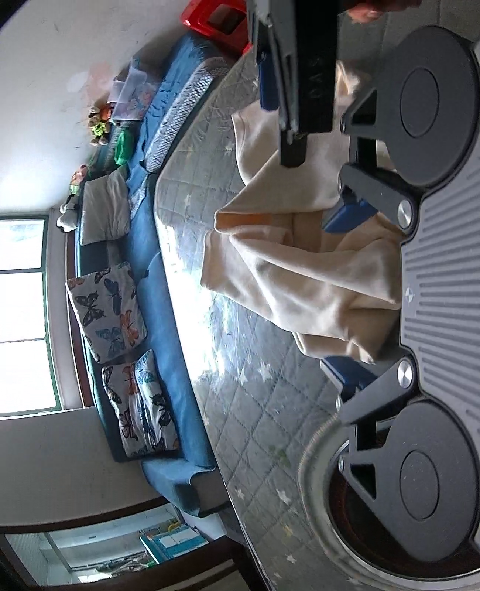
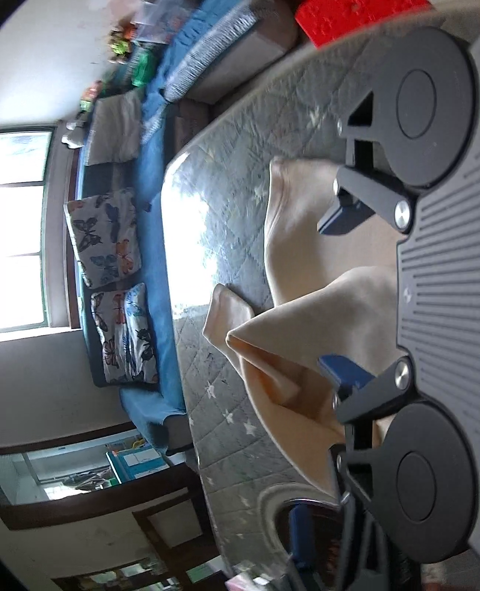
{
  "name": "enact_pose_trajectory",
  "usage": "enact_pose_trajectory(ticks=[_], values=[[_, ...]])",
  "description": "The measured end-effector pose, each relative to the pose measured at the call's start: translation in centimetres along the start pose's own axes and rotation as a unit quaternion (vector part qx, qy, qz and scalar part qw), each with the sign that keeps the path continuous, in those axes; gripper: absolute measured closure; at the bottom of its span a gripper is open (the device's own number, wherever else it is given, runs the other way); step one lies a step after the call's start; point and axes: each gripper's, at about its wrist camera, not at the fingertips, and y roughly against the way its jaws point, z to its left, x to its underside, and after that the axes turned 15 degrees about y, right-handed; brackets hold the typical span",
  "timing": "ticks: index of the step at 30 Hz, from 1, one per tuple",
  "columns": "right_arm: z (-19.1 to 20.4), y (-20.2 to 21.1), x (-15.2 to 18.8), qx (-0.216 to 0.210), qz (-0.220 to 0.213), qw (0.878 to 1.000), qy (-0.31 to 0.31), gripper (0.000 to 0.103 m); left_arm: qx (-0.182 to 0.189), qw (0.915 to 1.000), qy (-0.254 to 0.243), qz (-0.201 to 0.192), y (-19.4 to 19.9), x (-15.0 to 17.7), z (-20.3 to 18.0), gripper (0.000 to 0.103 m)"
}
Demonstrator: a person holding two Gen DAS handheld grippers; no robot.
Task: Fold clothes
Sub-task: 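Close the left gripper on the cloth edge while the right gripper grasps another edge, then lift the cloth with both grippers and shake it open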
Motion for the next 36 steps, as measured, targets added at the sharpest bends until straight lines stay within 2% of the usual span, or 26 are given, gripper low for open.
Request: enact_pose_trajectory(ticks=[2,4,7,8,9,10,11,13,15,26,31,36], values=[[-0.2,-1.1,-0.4,-0.007,0.000,1.000,-0.002,0.036,0.001,1.0000,-0.002,0.007,-0.9,-0.1,0.1,0.051],[-0.3,-2.3,-0.8,-0.013,0.000,1.000,0.000,0.038,0.006,0.9999,-0.002,0.014,-1.5,-0.1,0.3,0.073],[0.0,-3.6,-1.3,-0.019,0.005,1.000,0.012,0.043,0.011,0.9998,-0.002,0.017,-1.7,0.0,0.7,0.089],[0.1,-4.1,-1.5,-0.020,0.007,1.000,0.015,0.044,0.012,0.9998,-0.003,0.016,-1.6,0.2,0.9,0.091],[0.2,-4.6,-1.6,-0.025,0.010,0.999,0.017,0.051,0.014,0.9998,-0.001,0.015,-1.4,0.2,1.2,0.093],[0.2,-4.9,-1.6,-0.033,0.013,0.999,0.018,0.062,0.016,0.9998,0.001,0.014,-1.1,0.3,1.4,0.095],[0.3,-4.9,-1.6,-0.040,0.013,0.999,0.020,0.066,0.016,0.9998,0.004,0.013,-0.9,0.3,1.6,0.096],[0.6,-4.4,-1.5,-0.048,0.009,0.998,0.027,0.083,0.018,0.9997,0.012,0.009,-0.3,0.3,2.2,0.098],[1.0,-3.3,-1.2,-0.048,0.002,0.998,0.038,0.095,0.017,0.9996,0.021,0.004,0.6,0.5,2.9,0.099],[2.0,5.4,0.9,-0.059,-0.061,0.996,0.040,0.098,-0.005,0.9965,0.082,-0.014,6.7,3.3,9.4,0.100],[1.9,9.5,3.2,-0.060,-0.081,0.994,0.036,0.098,-0.017,0.9939,0.108,-0.011,10.3,6.3,12.7,0.100],[1.3,12.8,6.5,-0.049,-0.082,0.995,0.012,0.098,-0.020,0.9891,0.146,0.002,14.0,9.7,15.9,0.100]])
